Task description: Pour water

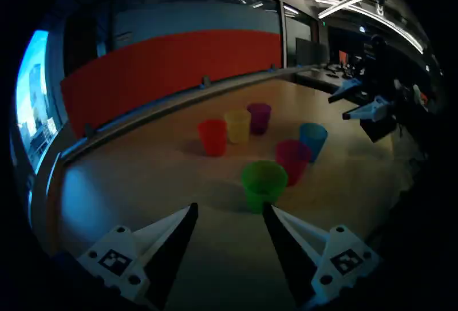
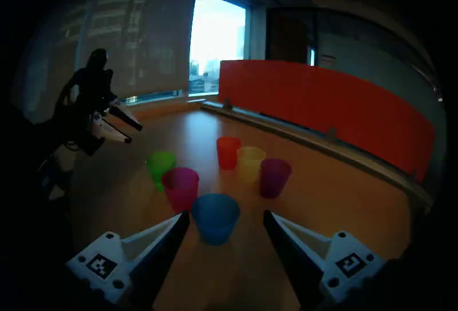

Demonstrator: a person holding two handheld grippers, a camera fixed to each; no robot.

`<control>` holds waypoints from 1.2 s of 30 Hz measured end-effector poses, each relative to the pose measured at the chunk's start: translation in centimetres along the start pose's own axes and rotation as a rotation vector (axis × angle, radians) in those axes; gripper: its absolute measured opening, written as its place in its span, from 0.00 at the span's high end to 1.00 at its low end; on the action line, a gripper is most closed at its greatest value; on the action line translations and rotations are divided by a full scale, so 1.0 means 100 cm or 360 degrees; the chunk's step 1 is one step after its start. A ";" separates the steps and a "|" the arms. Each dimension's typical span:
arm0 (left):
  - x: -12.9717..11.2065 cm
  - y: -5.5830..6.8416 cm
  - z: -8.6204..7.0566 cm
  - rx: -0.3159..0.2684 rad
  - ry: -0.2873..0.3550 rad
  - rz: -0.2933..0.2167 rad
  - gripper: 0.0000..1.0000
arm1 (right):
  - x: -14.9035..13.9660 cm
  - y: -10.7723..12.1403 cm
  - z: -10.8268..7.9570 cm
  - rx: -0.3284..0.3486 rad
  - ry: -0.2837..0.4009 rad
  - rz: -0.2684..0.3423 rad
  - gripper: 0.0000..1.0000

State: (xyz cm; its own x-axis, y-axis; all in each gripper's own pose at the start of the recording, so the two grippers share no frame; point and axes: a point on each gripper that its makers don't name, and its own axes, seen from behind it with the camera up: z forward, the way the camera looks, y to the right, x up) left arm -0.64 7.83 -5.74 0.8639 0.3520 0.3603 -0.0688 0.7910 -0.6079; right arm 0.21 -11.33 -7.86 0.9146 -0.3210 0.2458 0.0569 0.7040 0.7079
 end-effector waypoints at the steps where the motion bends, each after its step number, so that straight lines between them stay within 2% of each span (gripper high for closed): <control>1: 0.004 -0.003 -0.004 0.0032 0.0044 -0.0021 0.17 | 0.003 0.002 -0.003 -0.0033 0.0023 0.0006 0.00; 3: 0.012 -0.011 -0.012 0.0101 0.0136 -0.0066 0.17 | 0.008 0.006 -0.009 -0.0102 0.0073 0.0019 0.00; 9: 0.031 -0.010 -0.030 0.0169 0.0364 -0.0201 0.17 | 0.028 0.017 -0.024 -0.0262 0.0234 0.0076 0.00; 14: 0.045 -0.013 -0.041 0.0238 0.0496 -0.0227 0.17 | 0.038 0.028 -0.033 -0.0370 0.0318 0.0102 0.00; 17: 0.048 -0.019 -0.044 0.0306 0.0547 -0.0241 0.16 | 0.043 0.038 -0.039 -0.0460 0.0351 0.0100 0.00; 21: 0.056 -0.033 -0.054 0.0436 0.0632 -0.0244 0.17 | 0.054 0.060 -0.049 -0.0642 0.0416 0.0089 0.00; 27: 0.069 -0.043 -0.063 0.0592 0.0739 -0.0218 0.17 | 0.063 0.087 -0.062 -0.0913 0.0512 0.0090 0.00; 33: 0.083 -0.050 -0.067 0.0702 0.0840 -0.0246 0.17 | 0.071 0.107 -0.073 -0.1098 0.0608 0.0155 0.00; 36: 0.084 -0.054 -0.065 0.0744 0.0864 -0.0254 0.17 | 0.071 0.111 -0.072 -0.1139 0.0640 0.0197 0.00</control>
State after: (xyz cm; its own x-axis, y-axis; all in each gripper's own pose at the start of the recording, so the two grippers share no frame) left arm 10.25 3.30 -4.05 0.9984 0.0130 -0.0556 -0.0222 0.9855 -0.1684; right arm 10.26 -1.24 -2.99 0.9966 -0.0591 -0.0575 0.0628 0.9959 0.0653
